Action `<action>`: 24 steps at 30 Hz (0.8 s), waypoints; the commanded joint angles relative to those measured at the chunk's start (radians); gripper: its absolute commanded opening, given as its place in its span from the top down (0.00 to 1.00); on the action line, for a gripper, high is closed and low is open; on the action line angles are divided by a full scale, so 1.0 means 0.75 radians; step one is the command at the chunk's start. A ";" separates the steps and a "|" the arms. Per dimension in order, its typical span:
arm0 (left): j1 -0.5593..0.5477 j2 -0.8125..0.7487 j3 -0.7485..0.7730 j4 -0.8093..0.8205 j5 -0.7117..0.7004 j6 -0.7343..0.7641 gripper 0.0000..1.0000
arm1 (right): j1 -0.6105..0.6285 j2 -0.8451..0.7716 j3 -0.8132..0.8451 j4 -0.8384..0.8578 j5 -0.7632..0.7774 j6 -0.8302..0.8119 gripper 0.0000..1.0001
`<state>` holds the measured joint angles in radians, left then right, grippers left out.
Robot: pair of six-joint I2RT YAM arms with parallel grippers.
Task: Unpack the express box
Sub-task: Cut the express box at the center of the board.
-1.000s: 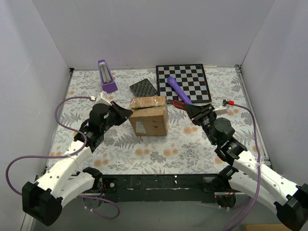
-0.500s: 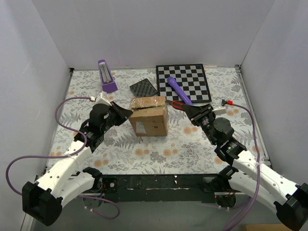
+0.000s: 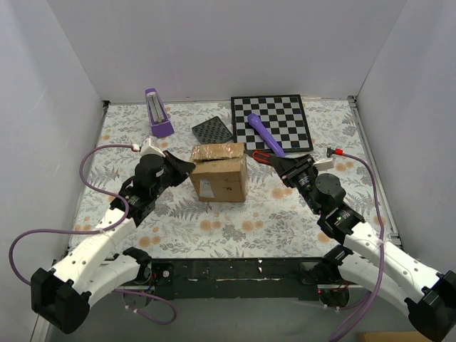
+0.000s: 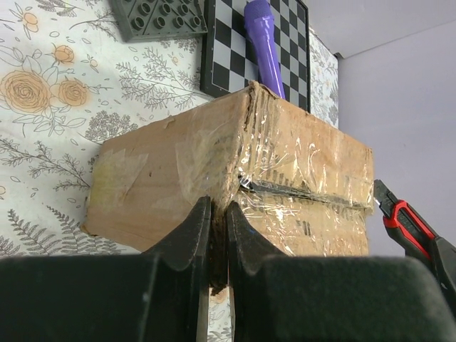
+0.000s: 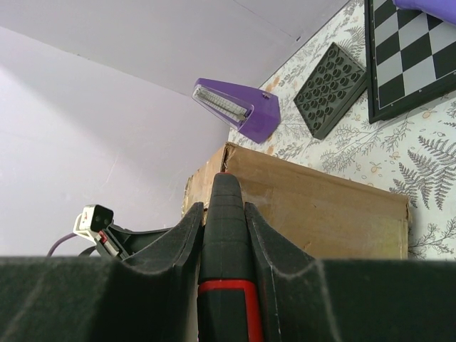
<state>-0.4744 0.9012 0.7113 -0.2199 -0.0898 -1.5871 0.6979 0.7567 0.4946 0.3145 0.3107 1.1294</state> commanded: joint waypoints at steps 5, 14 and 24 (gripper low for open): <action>-0.073 0.013 0.115 -0.028 -0.254 -0.035 1.00 | 0.008 0.024 0.056 0.018 -0.271 0.077 0.99; -0.102 -0.007 0.115 -0.054 -0.373 -0.048 1.00 | 0.008 -0.013 0.065 -0.094 -0.445 0.122 0.99; -0.118 -0.019 0.132 -0.101 -0.459 -0.064 1.00 | 0.006 -0.017 0.103 -0.164 -0.547 0.114 0.99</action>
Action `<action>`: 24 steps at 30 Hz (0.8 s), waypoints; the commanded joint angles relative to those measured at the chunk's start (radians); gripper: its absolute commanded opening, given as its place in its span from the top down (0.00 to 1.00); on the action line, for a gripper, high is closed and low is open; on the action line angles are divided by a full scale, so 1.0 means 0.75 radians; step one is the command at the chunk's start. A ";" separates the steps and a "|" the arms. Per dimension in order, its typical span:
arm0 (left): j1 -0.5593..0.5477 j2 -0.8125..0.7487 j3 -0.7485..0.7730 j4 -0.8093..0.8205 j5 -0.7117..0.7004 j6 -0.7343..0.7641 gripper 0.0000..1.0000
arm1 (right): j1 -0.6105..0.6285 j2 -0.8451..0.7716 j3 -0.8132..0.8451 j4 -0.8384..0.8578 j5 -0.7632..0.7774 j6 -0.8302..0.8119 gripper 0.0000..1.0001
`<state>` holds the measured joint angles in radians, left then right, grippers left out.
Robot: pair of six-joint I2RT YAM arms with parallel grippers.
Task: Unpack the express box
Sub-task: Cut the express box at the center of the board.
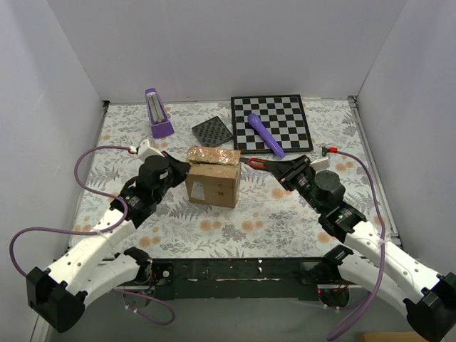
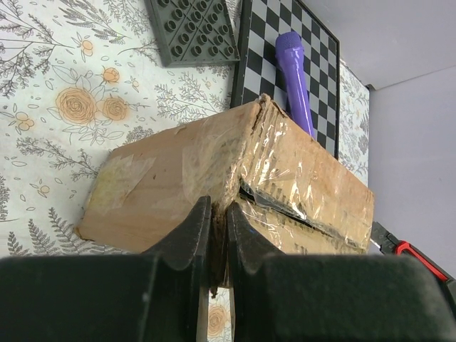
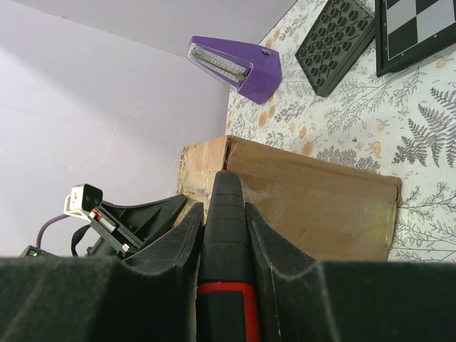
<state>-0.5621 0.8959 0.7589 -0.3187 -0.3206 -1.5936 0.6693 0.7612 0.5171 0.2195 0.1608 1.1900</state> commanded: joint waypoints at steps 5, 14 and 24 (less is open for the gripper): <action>-0.001 -0.027 0.064 0.006 -0.180 -0.060 1.00 | 0.038 -0.070 0.078 -0.104 -0.366 0.011 0.99; -0.003 -0.031 0.033 0.004 -0.186 -0.088 1.00 | 0.034 -0.133 0.045 -0.164 -0.384 0.013 0.99; -0.005 -0.039 0.001 -0.003 -0.204 -0.121 1.00 | 0.022 -0.136 -0.053 -0.052 -0.519 0.150 0.99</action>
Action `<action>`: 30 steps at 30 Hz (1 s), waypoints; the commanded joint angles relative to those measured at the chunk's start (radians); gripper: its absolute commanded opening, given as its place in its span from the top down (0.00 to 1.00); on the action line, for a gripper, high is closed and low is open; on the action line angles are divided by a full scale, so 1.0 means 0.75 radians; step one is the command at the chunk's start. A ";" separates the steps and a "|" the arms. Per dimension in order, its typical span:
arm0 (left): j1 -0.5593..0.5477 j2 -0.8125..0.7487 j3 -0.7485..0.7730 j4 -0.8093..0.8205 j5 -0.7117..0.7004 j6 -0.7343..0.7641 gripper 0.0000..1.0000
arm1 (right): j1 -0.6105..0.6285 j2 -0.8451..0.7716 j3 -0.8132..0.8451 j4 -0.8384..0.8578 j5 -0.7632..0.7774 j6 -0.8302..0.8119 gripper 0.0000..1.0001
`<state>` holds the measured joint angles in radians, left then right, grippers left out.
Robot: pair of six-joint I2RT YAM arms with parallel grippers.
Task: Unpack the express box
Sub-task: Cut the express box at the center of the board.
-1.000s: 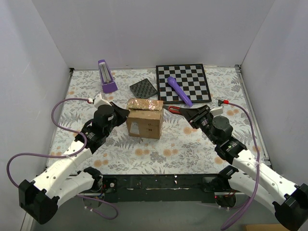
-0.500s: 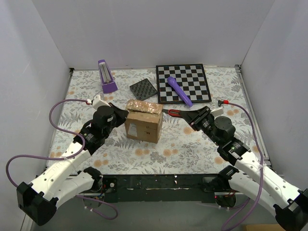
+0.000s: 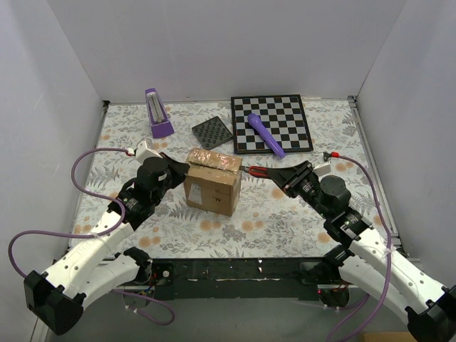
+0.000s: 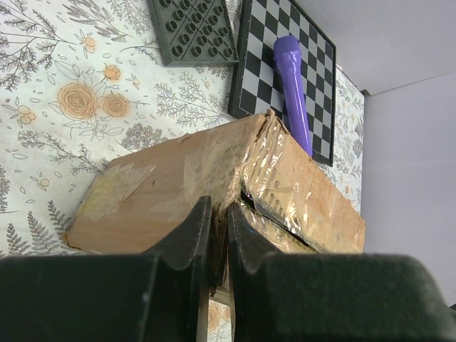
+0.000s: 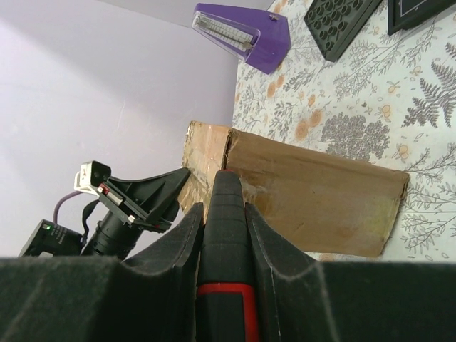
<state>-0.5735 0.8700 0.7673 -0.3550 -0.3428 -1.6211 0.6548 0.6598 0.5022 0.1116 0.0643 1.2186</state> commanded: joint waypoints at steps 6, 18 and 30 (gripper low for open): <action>0.002 0.000 -0.017 0.046 -0.202 -0.101 1.00 | 0.041 0.028 -0.019 0.093 -0.486 0.089 0.99; 0.000 -0.017 -0.050 0.044 -0.242 -0.119 1.00 | 0.035 0.071 0.038 0.001 -0.738 0.012 0.99; 0.000 -0.021 -0.099 0.040 -0.245 -0.172 1.00 | 0.019 0.049 0.020 -0.047 -0.842 0.001 0.99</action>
<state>-0.5758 0.8234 0.7258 -0.3542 -0.4450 -1.6768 0.6201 0.6968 0.5152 0.1188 -0.1772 1.2022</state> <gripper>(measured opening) 0.068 0.309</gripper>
